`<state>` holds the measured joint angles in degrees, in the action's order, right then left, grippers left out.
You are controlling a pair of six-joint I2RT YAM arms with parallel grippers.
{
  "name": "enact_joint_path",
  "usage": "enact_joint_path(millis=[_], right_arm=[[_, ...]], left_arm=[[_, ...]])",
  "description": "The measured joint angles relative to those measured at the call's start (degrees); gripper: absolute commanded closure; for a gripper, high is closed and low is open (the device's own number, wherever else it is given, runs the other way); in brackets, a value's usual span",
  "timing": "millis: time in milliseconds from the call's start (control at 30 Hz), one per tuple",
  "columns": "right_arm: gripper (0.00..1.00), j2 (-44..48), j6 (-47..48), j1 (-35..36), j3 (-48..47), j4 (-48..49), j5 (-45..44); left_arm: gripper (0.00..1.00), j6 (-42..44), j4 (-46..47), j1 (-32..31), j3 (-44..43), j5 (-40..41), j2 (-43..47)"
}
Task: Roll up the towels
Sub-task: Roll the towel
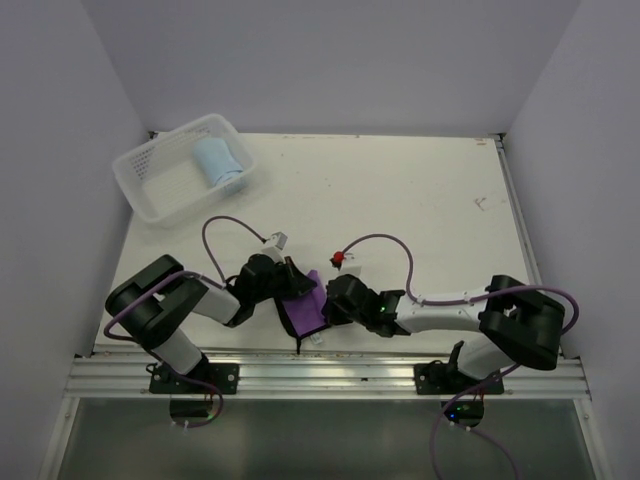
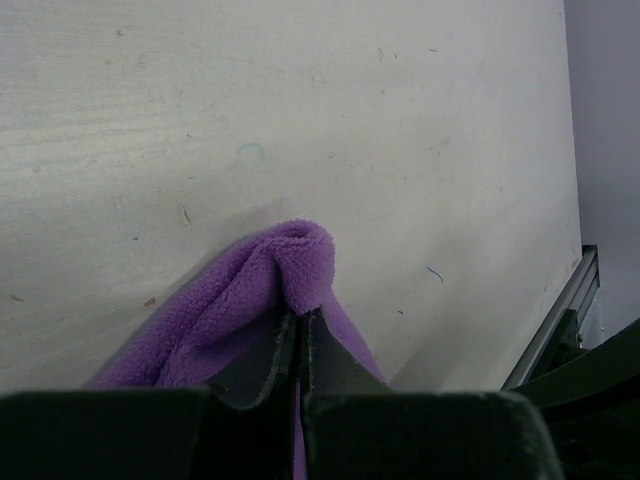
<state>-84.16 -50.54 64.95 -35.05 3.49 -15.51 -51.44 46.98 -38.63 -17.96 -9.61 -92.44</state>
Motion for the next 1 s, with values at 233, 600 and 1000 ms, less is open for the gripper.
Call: enact_joint_path(millis=[233,600,1000], right_arm=[[1.0,-1.7,0.0,1.9,-0.1,1.6,-1.8],[1.0,-3.6,-1.3,3.6,-0.4,3.9,-4.7],[1.0,-5.0,-1.3,5.3,-1.8,3.2,-8.4]], left_arm=[[1.0,0.0,-3.3,0.0,-0.1,0.0,1.9],[0.95,0.3,-22.9,0.0,-7.8,-0.1,9.3],[0.68,2.4,-42.2,0.0,-18.7,1.7,10.9]])
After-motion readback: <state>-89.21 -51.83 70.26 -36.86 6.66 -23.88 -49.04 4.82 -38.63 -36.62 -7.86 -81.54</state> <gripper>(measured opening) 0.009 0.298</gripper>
